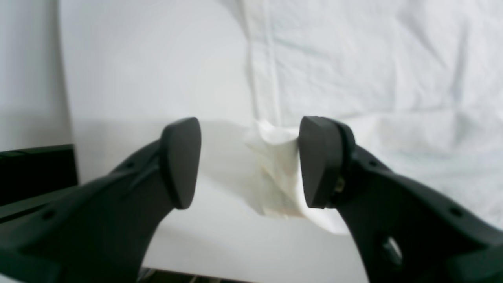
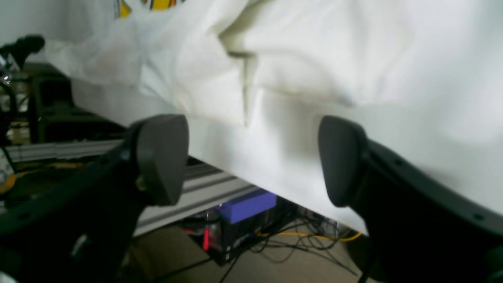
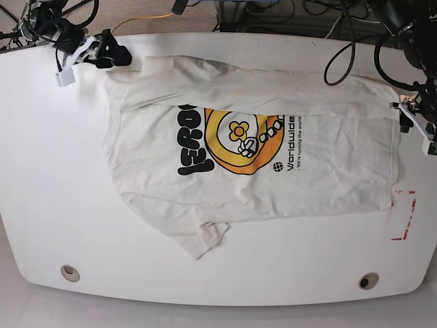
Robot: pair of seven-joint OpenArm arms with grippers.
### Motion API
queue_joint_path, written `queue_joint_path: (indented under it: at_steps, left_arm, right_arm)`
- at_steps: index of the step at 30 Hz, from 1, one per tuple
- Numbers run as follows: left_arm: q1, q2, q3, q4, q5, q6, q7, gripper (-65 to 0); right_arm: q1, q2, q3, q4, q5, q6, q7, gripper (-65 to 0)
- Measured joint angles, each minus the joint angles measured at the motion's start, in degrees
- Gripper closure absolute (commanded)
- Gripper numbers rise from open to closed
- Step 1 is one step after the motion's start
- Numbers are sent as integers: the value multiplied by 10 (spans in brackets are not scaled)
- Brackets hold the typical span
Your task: Fold the T-shirt properly
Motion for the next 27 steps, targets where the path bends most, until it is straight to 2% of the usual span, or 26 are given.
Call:
queue_joint_path:
  at_steps: [3, 5, 13, 16, 23, 26, 27]
  left_arm:
    - [-2, 2, -31, 0, 1, 0, 0, -372]
    - [-2, 1, -42, 0, 7, 0, 2, -372]
    - [-10, -11, -61, 0, -1, 0, 0, -372]
    - [-7, -11, -81, 0, 6, 0, 3, -372]
    - [-11, -28, -95, 1, 5, 0, 2, -372]
    - [-9, -28, -94, 0, 6, 0, 2, -372]
    - [-8, -27, -94, 0, 5, 0, 2, -372]
  right_arm:
    - [-4, -2, -17, 0, -7, 0, 5, -495]
    - [1, -2, -29, 0, -41, 0, 12, -495]
    - [44, -50, -38, 4, -117, 2, 23, -495]
    - [52, -58, -43, 4, -125, 2, 24, -495]
    - [56, -66, -109, 8, -118, 3, 31, -495]
    - [55, -72, -111, 8, -117, 2, 31, -491]
    - [55, -77, -110, 8, -117, 3, 33, -472]
